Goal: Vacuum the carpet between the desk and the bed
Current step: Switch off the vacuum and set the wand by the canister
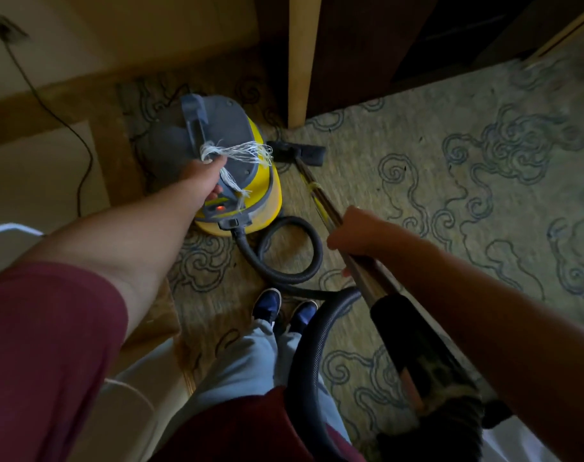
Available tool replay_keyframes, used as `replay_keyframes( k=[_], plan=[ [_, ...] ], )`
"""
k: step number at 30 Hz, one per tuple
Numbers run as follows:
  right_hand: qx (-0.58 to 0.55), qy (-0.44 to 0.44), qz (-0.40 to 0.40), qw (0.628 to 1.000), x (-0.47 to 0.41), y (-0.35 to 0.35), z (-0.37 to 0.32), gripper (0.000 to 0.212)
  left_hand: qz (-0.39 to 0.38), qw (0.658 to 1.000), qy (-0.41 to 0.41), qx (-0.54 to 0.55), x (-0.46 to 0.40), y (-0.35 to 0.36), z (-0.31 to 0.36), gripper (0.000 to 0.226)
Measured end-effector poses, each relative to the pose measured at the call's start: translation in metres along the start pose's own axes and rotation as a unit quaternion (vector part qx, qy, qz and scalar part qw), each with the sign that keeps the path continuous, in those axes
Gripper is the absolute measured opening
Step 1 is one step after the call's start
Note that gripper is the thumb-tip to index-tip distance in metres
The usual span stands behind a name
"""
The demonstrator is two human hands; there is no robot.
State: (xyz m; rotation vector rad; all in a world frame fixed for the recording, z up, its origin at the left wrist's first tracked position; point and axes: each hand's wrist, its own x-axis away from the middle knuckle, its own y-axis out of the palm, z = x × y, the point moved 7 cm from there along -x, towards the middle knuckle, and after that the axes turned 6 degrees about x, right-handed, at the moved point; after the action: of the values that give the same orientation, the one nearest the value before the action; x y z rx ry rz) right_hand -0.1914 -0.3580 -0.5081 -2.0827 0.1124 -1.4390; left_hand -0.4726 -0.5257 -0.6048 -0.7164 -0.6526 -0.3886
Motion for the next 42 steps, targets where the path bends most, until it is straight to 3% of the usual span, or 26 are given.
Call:
replay_keyframes(
  k=[5,10,12,16,21,25,31,35,39,42],
  plan=[
    [0.074,0.002,-0.004,0.997,-0.001,-0.011,0.019,0.032,0.005,0.995,0.025,-0.097,0.002,0.009,0.021,0.046],
    [0.140,0.029,-0.045,0.989,-0.010,0.005,0.049,0.030,0.031,0.987,0.045,-0.151,-0.012,0.002,0.026,0.066],
    [0.110,0.055,-0.080,0.989,-0.018,0.015,0.059,0.023,0.049,0.983,0.043,-0.173,-0.022,-0.006,0.027,0.065],
    [-0.112,0.181,-0.148,0.966,-0.034,0.032,0.074,0.020,0.063,0.980,0.023,-0.187,-0.052,-0.020,0.022,0.060],
    [-0.142,0.176,-0.133,0.965,-0.059,0.030,0.034,0.014,0.047,0.981,0.006,-0.190,-0.089,-0.028,0.028,0.067],
    [-0.161,0.173,-0.118,0.964,-0.091,0.023,0.002,0.022,0.025,0.984,-0.003,-0.175,-0.111,-0.019,0.041,0.054],
    [-0.193,0.206,-0.076,0.956,-0.137,0.021,-0.023,0.025,0.022,0.996,-0.075,-0.035,-0.154,-0.010,0.040,0.049],
    [-0.055,0.211,-0.018,0.976,-0.144,0.019,-0.023,0.026,-0.057,0.959,-0.204,0.189,-0.168,0.016,0.014,0.027],
    [0.015,0.192,-0.002,0.981,-0.140,0.003,-0.024,0.008,-0.050,0.941,-0.187,0.277,-0.177,0.017,0.005,0.038],
    [0.022,0.189,-0.024,0.981,-0.134,-0.020,-0.028,0.006,-0.026,0.948,-0.186,0.256,-0.182,0.016,0.002,0.041]
  ],
)
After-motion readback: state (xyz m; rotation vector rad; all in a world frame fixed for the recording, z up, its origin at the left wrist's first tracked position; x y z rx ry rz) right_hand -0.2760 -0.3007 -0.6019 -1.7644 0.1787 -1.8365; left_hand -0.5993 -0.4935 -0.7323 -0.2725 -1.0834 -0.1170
